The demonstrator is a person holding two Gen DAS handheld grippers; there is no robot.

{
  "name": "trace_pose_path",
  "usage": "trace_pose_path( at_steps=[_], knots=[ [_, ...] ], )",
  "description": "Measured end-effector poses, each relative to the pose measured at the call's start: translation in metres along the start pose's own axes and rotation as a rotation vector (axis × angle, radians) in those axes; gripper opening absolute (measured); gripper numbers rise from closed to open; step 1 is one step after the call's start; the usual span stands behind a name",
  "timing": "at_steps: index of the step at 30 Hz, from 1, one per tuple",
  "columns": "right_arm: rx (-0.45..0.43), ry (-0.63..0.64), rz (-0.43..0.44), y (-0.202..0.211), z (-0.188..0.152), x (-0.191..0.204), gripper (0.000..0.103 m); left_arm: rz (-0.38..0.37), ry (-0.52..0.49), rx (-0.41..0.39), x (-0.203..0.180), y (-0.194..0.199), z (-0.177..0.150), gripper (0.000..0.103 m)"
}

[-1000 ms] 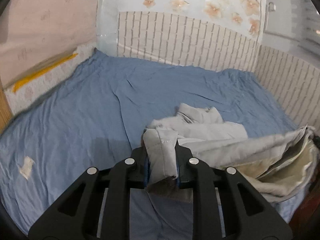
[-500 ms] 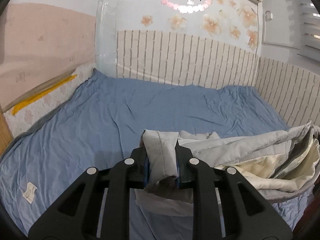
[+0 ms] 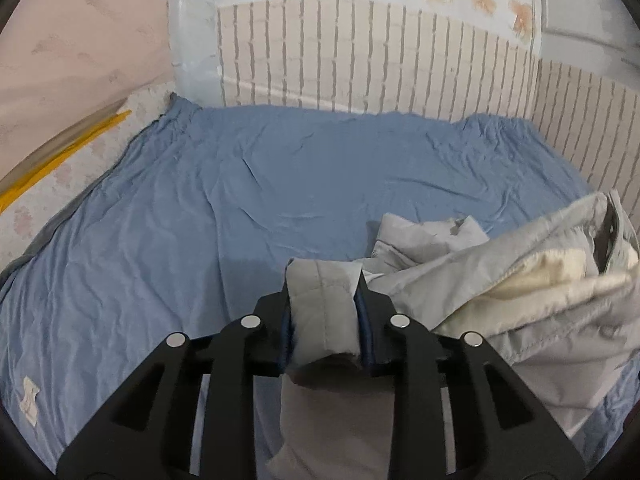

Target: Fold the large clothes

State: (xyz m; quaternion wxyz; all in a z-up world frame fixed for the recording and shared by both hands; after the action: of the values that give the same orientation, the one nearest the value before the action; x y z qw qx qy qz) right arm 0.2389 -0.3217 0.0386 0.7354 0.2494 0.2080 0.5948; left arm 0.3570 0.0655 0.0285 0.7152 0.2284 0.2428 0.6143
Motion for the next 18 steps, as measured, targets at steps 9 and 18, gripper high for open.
trace_pose_path(
  at_steps=[9,18],
  knots=[
    [0.178,-0.021,0.026,-0.083,-0.001,0.001,0.017,-0.014,0.040,0.177,0.002,-0.099,0.003,0.030],
    [0.159,-0.086,0.098,-0.049,0.005,-0.012,0.026,0.043,0.018,0.095,0.002,-0.058,0.005,0.088]
  ],
)
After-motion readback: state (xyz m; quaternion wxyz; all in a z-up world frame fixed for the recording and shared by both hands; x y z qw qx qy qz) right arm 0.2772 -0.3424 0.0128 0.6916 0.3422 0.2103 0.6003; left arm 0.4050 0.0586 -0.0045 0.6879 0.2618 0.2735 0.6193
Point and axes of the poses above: each gripper's, at about its wrist camera, not at the fingertips, and y roughly against the way its jaws point, x to its left, z to its top, the point moved 6 cm from there along -y, roughly the way its jaws point, and after that the axes turned 3 degrees about y, right-handed, at the moved point
